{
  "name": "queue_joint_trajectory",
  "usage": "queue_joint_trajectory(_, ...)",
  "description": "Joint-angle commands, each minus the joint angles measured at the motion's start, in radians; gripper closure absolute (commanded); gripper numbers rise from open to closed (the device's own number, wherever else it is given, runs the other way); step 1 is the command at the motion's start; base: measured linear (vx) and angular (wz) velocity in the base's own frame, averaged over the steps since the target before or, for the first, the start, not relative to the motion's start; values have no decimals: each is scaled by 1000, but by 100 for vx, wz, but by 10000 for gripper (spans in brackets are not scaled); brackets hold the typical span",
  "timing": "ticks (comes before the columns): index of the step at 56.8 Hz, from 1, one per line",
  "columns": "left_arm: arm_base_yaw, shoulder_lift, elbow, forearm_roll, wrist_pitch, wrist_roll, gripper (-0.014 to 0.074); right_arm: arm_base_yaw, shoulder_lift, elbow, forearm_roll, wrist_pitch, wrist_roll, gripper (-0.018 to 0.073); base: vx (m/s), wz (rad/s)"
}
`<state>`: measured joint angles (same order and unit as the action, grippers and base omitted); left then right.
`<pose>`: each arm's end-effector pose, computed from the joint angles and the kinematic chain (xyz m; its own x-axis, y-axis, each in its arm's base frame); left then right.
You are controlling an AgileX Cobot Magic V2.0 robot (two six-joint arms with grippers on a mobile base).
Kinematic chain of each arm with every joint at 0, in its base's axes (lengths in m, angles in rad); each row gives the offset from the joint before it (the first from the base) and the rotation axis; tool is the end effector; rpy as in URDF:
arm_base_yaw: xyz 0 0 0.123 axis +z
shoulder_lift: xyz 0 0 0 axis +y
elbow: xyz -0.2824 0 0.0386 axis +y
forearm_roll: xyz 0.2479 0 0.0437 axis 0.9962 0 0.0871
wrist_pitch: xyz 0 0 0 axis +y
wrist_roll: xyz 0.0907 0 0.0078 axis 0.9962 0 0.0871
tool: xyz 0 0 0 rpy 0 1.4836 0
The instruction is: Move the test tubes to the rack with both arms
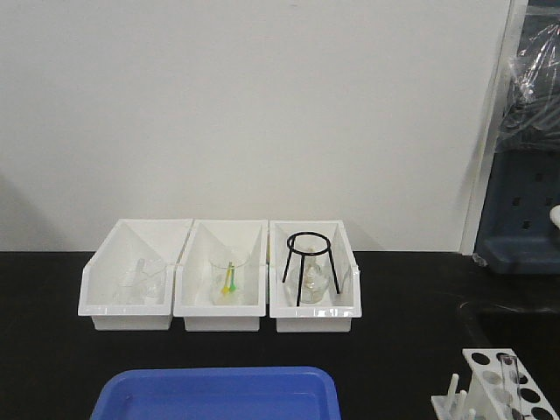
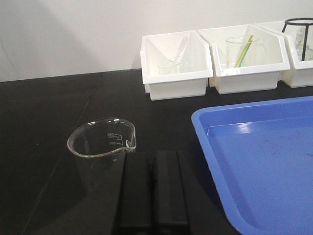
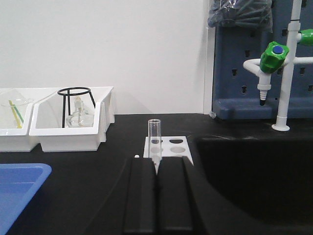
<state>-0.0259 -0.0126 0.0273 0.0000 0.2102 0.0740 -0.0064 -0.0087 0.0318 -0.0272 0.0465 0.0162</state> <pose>0.0558 -0.0014 0.1855 -0.1349 0.0775 -0.9878 0.0360 0.9967 0.0732 0.0571 -0.0005 0.1986 0.0175 -0.0111 -0.9998 0.0079 0.9999 -0.0109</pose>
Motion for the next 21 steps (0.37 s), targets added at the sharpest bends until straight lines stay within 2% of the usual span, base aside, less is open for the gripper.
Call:
queue_joint_trajectory(1, -1, -12, -26, 0, -82, -5, 601, -4, -11, 13, -4, -76, -2, 571, 0, 0)
queue_joint_trajectory(21, -1, -12, -26, 0, -82, -5, 601, -4, -11, 13, -4, -76, -2, 571, 0, 0)
